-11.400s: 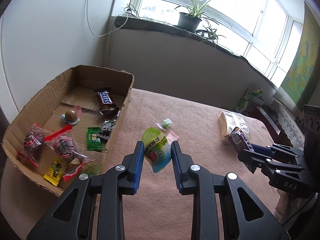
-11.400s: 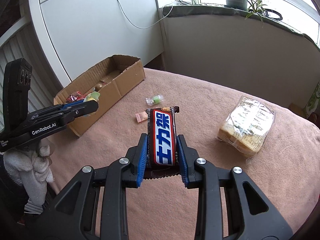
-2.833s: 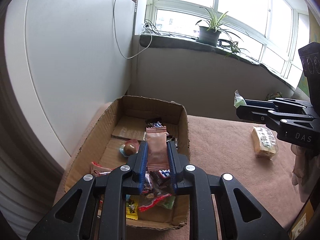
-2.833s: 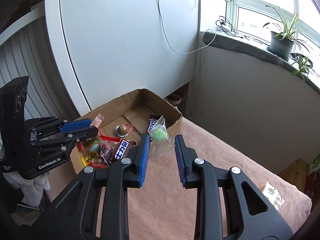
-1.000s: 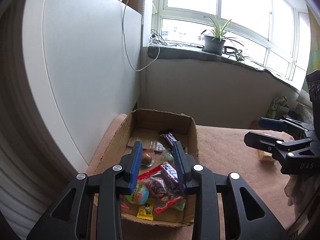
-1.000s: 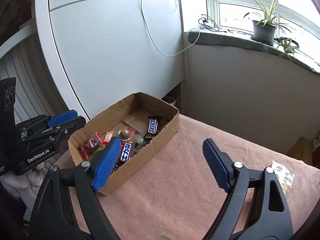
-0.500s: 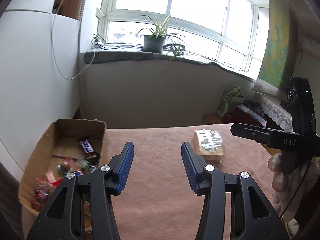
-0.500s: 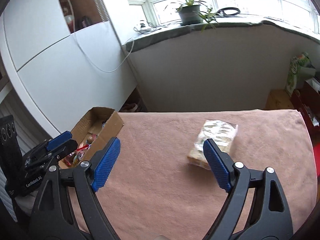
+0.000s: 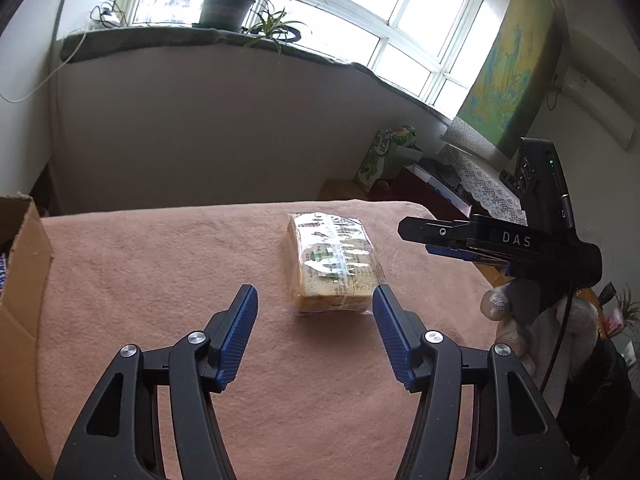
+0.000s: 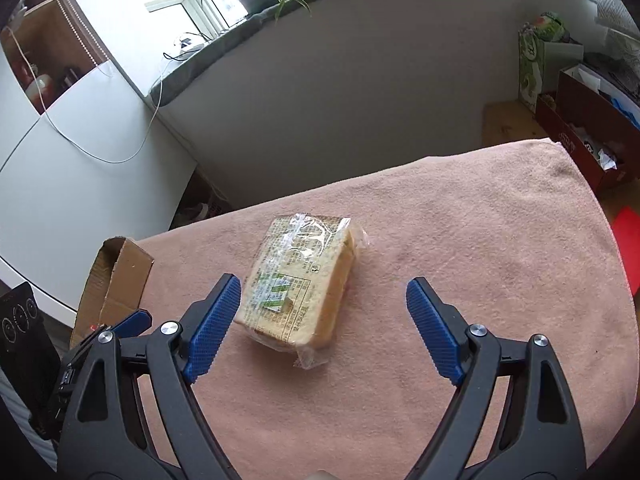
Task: Organize snacks
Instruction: 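Move both tools to the plastic-bagged bread loaf on the table, then close both tools on the bagged bread loaf and lift it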
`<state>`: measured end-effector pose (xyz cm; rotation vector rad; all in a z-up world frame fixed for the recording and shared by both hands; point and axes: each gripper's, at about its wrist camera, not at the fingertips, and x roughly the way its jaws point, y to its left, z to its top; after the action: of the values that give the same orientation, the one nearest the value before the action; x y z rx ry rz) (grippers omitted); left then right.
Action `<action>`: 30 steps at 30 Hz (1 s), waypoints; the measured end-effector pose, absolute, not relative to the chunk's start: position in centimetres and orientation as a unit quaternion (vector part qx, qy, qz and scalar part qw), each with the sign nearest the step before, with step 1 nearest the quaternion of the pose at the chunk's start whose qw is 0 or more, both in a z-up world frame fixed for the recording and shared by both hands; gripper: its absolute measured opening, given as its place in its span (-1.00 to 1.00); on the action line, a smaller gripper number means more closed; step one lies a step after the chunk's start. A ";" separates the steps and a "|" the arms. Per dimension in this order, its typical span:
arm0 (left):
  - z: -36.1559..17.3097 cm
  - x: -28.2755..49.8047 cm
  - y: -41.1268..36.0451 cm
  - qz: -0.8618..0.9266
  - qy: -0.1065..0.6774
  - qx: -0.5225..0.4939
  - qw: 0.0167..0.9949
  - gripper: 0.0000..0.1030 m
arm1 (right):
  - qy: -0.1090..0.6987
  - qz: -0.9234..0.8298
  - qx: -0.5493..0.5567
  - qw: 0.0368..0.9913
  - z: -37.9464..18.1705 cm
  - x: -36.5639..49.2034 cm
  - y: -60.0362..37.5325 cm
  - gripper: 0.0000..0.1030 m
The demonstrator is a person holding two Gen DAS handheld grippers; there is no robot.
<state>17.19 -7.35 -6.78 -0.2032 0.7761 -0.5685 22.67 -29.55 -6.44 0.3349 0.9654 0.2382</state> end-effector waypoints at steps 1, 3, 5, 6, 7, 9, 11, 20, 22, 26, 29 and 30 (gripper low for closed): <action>-7.2 17.6 -7.3 -0.274 0.381 -0.106 0.876 0.15 | 0.467 0.116 0.166 0.861 -7.2 23.3 -29.6 0.70; -7.7 18.2 -7.5 -0.280 0.390 -0.121 0.869 0.15 | 0.480 0.119 0.180 0.850 -8.7 24.6 -29.8 0.70; -8.1 18.6 -7.4 -0.278 0.395 -0.128 0.866 0.15 | 0.489 0.128 0.192 0.841 -9.8 25.5 -29.9 0.70; -8.3 18.8 -7.4 -0.277 0.397 -0.130 0.865 0.15 | 0.491 0.134 0.196 0.838 -10.2 25.9 -29.8 0.70; -8.5 19.0 -7.4 -0.276 0.399 -0.132 0.864 0.15 | 0.492 0.139 0.198 0.836 -10.5 26.2 -29.7 0.70; -8.8 19.3 -7.5 -0.275 0.403 -0.137 0.862 0.15 | 0.496 0.152 0.195 0.832 -11.0 26.8 -29.2 0.70; -9.3 19.4 -7.6 -0.273 0.408 -0.137 0.860 0.16 | 0.501 0.162 0.192 0.828 -11.3 27.3 -28.7 0.65; -10.4 20.4 -8.5 -0.268 0.421 -0.133 0.856 0.16 | 0.523 0.240 0.177 0.799 -12.4 27.7 -25.4 0.36; -10.6 20.3 -8.9 -0.272 0.424 -0.124 0.855 0.16 | 0.526 0.255 0.171 0.793 -12.4 27.3 -24.5 0.36; -10.8 20.4 -9.4 -0.278 0.427 -0.121 0.852 0.16 | 0.524 0.245 0.146 0.802 -12.1 26.3 -23.4 0.36; -10.9 20.2 -9.6 -0.278 0.427 -0.112 0.853 0.16 | 0.521 0.216 0.138 0.815 -11.6 25.2 -23.6 0.36; -10.9 20.3 -9.8 -0.278 0.427 -0.112 0.853 0.16 | 0.518 0.212 0.137 0.817 -11.4 24.8 -23.8 0.34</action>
<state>20.25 -9.76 -10.88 -0.2358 0.8995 -0.5846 24.80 -23.77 -11.43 0.2921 1.1048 0.4523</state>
